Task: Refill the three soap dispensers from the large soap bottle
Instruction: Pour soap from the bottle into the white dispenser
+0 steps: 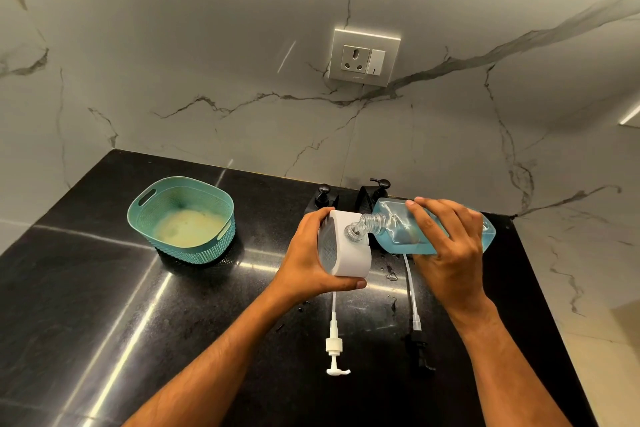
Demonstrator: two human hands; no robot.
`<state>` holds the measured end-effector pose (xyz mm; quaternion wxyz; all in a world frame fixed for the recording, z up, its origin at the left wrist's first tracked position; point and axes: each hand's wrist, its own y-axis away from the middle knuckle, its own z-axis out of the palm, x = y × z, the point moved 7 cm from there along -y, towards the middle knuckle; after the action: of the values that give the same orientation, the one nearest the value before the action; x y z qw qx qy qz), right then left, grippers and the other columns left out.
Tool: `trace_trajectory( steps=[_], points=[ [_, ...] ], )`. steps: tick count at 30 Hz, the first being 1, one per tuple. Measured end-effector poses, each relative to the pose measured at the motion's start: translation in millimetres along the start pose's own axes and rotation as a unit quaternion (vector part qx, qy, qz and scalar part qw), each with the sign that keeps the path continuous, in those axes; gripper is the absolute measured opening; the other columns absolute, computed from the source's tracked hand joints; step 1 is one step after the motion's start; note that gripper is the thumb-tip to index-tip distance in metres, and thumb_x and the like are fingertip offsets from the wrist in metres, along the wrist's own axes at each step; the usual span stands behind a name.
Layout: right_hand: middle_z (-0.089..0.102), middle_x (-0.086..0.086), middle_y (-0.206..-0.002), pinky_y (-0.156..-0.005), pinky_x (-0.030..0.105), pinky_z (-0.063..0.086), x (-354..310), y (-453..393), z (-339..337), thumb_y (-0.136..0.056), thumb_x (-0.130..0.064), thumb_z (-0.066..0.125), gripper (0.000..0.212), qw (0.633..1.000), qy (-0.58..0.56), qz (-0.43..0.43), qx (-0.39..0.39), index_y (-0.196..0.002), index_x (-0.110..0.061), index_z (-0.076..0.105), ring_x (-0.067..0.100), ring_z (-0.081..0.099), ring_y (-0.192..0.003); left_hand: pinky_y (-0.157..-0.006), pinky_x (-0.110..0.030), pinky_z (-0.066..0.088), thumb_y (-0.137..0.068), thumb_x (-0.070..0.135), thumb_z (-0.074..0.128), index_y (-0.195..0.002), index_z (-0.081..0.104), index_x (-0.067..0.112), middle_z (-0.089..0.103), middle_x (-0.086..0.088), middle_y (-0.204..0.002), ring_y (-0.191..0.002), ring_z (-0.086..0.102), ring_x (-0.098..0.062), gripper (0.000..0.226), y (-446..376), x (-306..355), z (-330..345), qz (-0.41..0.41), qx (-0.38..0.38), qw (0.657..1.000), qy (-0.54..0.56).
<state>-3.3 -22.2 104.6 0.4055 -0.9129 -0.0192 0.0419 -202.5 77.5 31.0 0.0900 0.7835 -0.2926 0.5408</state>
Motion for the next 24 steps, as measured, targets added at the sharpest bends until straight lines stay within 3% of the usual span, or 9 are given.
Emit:
trace_trajectory(
  steps=[24],
  points=[
    [0.070, 0.017, -0.126, -0.095, 0.053, 0.047, 2.4, 0.8, 2.3, -0.075, -0.026, 0.085, 0.059, 1.000, 0.002, -0.001, -0.004, -0.127, -0.003, 0.070, 0.040, 0.064, -0.115, -0.115, -0.037, 0.046, -0.054, 0.043, 0.102, -0.153, 0.035, 0.020, 0.044, 0.008, -0.146, -0.136, 0.047, -0.009, 0.122, -0.7, -3.1, 1.9, 0.005, -0.002, 1.000, 0.002]
  ],
)
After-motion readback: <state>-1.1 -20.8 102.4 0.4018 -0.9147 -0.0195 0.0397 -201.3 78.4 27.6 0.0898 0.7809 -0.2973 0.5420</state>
